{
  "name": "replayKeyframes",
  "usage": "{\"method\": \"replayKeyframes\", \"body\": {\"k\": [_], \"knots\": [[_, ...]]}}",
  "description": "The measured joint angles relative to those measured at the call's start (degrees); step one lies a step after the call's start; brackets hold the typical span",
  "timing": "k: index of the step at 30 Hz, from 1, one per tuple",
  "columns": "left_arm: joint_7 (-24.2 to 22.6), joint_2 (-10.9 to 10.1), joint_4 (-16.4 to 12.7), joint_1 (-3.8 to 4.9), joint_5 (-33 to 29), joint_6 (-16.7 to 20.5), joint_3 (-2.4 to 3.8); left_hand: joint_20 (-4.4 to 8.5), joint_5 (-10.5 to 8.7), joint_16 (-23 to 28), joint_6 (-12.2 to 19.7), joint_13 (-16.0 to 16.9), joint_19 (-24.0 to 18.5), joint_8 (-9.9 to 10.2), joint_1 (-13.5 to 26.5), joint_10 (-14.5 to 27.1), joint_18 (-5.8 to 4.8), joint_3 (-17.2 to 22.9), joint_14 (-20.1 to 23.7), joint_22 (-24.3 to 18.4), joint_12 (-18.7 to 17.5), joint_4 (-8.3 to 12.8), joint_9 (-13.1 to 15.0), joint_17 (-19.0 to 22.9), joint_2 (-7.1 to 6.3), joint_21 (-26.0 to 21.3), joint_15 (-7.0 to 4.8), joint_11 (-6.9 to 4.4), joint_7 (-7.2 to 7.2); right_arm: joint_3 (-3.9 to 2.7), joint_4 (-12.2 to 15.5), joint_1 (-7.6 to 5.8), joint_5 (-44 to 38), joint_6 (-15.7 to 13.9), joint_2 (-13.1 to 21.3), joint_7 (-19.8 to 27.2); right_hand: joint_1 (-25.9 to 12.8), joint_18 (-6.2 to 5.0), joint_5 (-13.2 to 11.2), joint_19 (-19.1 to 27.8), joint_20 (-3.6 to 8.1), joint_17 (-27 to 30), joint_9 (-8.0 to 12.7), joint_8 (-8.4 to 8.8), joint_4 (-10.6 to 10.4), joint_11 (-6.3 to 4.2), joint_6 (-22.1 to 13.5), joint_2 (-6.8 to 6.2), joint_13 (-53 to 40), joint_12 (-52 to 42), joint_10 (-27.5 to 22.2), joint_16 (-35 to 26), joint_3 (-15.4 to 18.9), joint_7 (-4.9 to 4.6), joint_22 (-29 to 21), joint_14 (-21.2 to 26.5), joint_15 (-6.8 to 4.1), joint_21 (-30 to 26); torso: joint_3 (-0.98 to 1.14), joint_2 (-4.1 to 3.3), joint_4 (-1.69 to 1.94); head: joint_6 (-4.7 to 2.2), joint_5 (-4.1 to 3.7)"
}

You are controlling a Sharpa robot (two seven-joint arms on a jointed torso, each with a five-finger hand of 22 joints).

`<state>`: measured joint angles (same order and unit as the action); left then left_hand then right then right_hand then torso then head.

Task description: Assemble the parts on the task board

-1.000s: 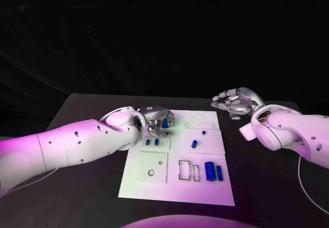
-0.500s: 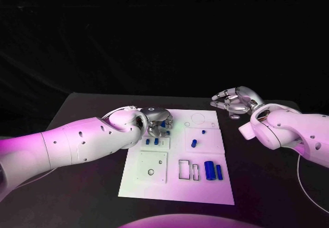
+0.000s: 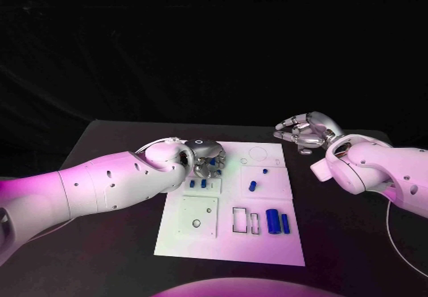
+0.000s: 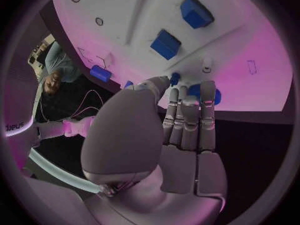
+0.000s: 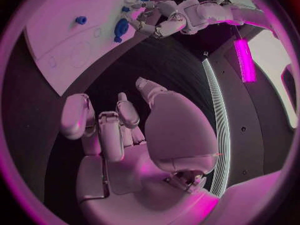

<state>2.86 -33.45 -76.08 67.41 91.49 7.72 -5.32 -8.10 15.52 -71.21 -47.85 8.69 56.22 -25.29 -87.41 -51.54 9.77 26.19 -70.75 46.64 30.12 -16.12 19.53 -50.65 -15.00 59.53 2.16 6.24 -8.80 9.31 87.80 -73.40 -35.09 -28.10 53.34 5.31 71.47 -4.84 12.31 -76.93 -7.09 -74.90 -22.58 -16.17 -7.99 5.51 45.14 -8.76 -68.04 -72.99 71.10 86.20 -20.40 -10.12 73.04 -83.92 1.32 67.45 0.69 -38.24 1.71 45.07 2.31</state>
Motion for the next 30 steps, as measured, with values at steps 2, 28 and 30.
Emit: {"method": "replayKeyframes", "body": {"k": [2,28,30], "knots": [[0.0,0.1,0.1,-0.02,0.1,-0.1,0.0,0.0,0.0,-0.1,0.0,-0.1,0.0,0.2,0.0,0.0,0.0,0.1,0.0,0.1,0.0,-0.1,-0.1,-0.1,0.0,0.0,0.0,0.0,0.0,0.0,0.0,0.01,0.0,0.0,0.0,0.0,0.0,0.0,0.0,0.0,0.0,0.0,0.0,0.0,0.0,0.0,0.0,0.0,0.0,0.0,0.0,0.0,0.0,0.0,0.0,0.0,0.0,0.0,-0.01,-0.01,0.01,0.04,-0.02],[-0.1,1.0,1.6,-0.31,0.1,-1.5,0.01,0.5,0.0,-3.2,-2.3,-0.8,1.9,0.5,-1.1,-2.6,0.0,2.5,-1.8,3.8,-0.5,1.4,-0.7,-2.1,0.68,3.4,-0.53,-0.73,0.22,0.0,0.0,0.02,0.0,0.0,-0.1,0.1,0.0,0.0,0.2,0.0,0.0,0.0,0.0,-0.43,-0.1,0.0,0.0,0.0,0.0,0.0,0.0,0.0,-0.1,0.0,0.0,0.0,0.0,0.0,0.01,0.02,0.04,0.51,-0.14],[-0.1,1.0,1.6,-0.35,0.1,-1.5,0.01,0.54,0.0,-3.9,-2.9,-0.9,2.6,0.5,-1.4,-3.5,-0.01,2.8,-2.5,4.8,-0.5,1.7,-0.8,-2.9,0.93,4.3,-0.66,-0.83,0.24,0.0,0.0,0.02,0.0,0.0,-0.1,0.1,0.0,0.0,0.2,0.0,0.0,0.0,0.0,-0.43,-0.2,0.0,0.0,0.0,0.0,0.0,0.0,0.0,-0.2,0.0,0.0,0.0,0.0,0.0,0.01,0.04,0.04,0.54,-0.15]]}}
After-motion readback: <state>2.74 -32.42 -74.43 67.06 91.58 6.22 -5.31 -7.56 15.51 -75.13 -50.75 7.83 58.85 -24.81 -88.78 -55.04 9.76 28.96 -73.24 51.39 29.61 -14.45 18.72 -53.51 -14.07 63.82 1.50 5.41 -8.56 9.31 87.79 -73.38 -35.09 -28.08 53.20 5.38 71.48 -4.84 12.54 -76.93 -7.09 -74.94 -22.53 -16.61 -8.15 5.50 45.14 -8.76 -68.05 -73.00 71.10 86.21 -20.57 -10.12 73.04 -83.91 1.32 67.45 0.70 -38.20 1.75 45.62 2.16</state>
